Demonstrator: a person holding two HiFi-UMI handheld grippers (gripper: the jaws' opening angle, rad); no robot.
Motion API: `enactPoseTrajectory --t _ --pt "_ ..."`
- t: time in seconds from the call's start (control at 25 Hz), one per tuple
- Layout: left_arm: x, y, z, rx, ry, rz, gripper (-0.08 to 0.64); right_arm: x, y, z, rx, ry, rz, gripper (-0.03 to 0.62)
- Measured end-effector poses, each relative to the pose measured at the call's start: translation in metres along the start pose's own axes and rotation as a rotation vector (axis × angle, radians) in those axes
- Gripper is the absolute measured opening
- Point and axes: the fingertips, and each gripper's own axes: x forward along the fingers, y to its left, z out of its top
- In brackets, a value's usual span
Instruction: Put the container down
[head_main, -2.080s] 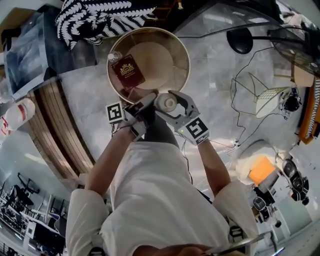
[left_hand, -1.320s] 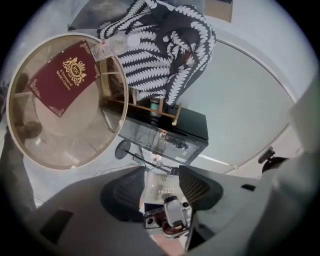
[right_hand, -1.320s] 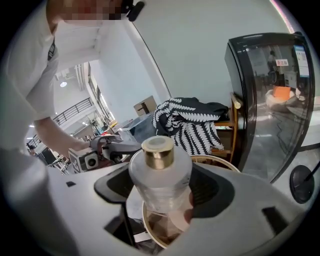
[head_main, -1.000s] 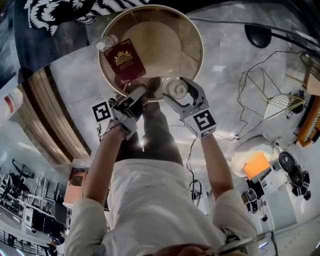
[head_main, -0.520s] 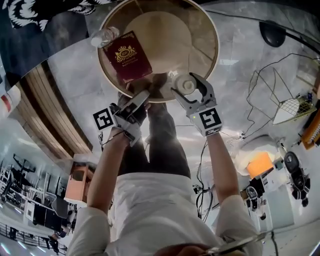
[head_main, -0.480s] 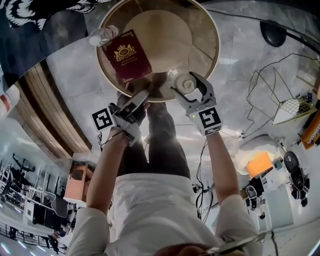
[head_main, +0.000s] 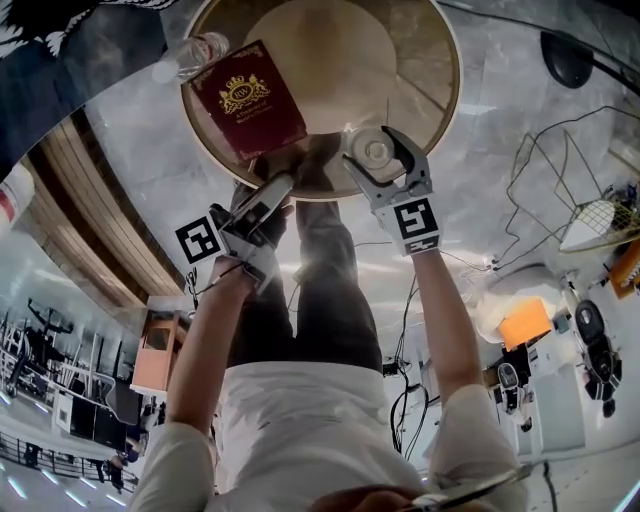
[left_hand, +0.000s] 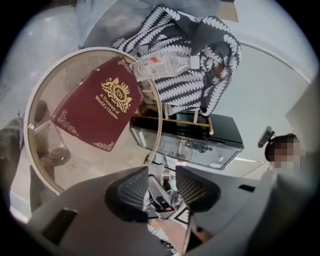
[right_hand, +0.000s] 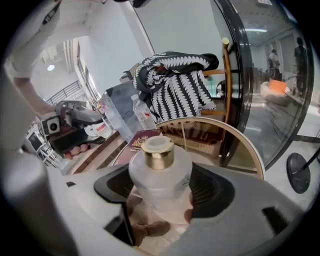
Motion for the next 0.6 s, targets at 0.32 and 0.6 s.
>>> enactPoseTrajectory --t 0.32,0.6 --pt "-0.002 0.029 0.005 -0.017 0.002 0.050 0.137 0.034 -0.022 -0.034 0.010 0.024 -0.055 0.333" --pt "-0.002 0.044 0.003 -0.008 0.003 0.086 0.104 0.052 -0.036 -0.047 0.007 0.040 -0.084 0.333"
